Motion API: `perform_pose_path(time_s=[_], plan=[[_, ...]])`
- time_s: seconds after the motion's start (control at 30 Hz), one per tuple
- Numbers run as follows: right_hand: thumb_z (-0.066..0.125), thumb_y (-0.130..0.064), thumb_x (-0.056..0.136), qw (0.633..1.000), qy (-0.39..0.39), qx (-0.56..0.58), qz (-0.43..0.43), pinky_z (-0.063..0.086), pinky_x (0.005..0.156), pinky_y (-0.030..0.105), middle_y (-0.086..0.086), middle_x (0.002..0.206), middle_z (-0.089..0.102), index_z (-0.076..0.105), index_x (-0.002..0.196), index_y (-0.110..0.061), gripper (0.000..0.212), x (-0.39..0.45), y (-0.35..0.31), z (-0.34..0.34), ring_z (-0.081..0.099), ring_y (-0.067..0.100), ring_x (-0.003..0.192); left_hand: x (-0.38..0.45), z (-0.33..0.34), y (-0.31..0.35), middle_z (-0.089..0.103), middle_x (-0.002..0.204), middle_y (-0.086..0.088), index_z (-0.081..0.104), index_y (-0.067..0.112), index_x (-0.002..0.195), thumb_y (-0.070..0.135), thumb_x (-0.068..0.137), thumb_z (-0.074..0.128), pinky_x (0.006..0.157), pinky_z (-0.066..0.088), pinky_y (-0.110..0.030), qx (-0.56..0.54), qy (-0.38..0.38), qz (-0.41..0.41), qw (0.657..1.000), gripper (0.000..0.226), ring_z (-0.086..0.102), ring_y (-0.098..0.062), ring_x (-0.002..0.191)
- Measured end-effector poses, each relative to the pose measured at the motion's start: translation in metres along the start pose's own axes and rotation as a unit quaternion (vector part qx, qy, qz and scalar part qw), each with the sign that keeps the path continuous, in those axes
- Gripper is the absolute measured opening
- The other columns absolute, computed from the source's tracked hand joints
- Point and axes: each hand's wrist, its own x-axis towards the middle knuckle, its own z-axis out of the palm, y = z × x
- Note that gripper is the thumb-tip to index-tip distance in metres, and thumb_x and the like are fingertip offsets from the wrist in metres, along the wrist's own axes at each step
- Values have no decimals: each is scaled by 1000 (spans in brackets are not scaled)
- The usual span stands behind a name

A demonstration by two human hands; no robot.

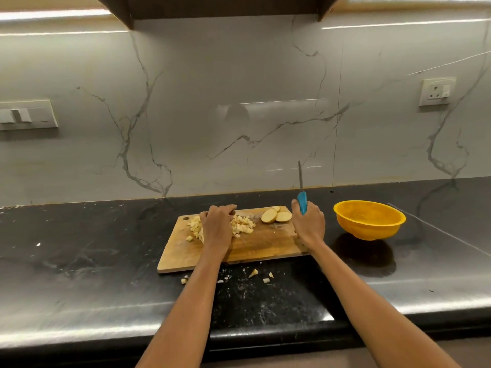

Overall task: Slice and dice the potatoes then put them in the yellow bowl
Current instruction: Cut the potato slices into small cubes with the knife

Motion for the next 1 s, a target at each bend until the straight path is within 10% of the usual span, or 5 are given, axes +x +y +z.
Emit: perform_pose_path(time_s=[0.63,1.0], plan=[[47,-34,99,996,43,64,47,33,51,15,6,74,53,57,87,-5,33,36,18,15,45,7,58,34,69,69,42,144,0,30,26,145,35,93,52,109,23,-49,93,-252,145,952,57,29,-21,135],[47,-35,98,996,52,60,45,32,50,13,3,71,51,56,87,-6,32,38,18,13,45,6,56,39,72,67,53,127,-2,48,23,134,37,82,63,103,30,-38,-45,-200,120,971,56,44,-17,116]])
